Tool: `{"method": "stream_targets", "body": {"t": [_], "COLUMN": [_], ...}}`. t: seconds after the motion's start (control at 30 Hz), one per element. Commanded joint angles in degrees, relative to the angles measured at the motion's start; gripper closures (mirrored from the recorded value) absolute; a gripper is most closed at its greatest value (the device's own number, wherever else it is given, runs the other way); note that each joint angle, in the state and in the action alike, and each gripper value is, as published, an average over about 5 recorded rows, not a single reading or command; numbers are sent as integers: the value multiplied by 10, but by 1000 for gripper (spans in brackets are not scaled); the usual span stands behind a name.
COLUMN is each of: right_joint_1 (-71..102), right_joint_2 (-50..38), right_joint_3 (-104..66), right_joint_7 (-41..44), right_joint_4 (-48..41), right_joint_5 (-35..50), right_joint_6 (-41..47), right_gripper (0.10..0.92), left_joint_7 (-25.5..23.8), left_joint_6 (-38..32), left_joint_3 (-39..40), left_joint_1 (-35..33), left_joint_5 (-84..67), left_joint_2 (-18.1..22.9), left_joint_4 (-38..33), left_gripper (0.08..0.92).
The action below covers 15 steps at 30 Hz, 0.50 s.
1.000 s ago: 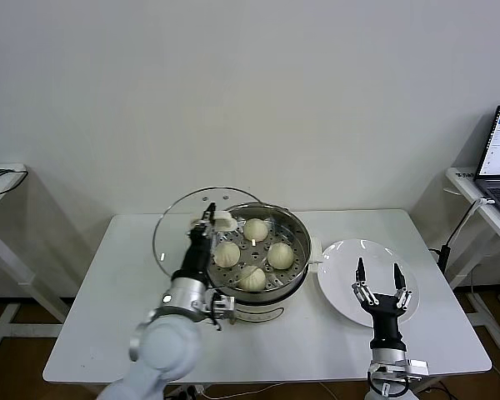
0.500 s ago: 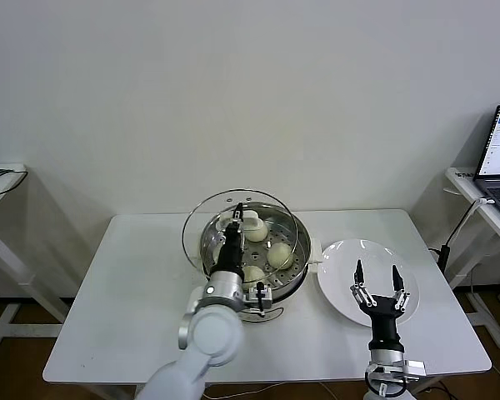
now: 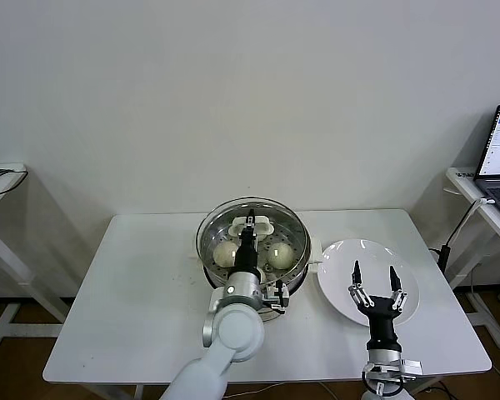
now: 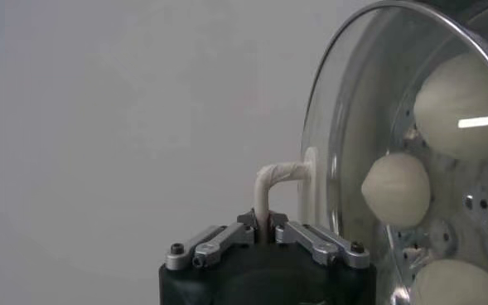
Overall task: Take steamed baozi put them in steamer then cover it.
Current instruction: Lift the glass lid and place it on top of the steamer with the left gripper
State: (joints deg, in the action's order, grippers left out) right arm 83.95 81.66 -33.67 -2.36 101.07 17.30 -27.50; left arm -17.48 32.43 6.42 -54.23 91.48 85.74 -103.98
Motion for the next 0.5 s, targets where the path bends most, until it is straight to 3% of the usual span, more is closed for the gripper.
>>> {"method": "stream_targets", "body": {"t": [0.03, 0.5], "right_joint_1": [-1, -3], "right_joint_2": [0, 0], "right_joint_3": [1, 2], "right_joint_7": [0, 0], "right_joint_4": [-4, -8], "right_joint_5": [-3, -6], "right_joint_6": [-1, -3], "right_gripper": [203, 203], "left_joint_7": [9, 19], "left_joint_6": [3, 2], "left_joint_3": [4, -1], "left_joint_1": [1, -7], "left_joint_5": [16, 23], "left_joint_2": [30, 37], "left_joint_4": [26, 34], "left_gripper": [813, 813]}}
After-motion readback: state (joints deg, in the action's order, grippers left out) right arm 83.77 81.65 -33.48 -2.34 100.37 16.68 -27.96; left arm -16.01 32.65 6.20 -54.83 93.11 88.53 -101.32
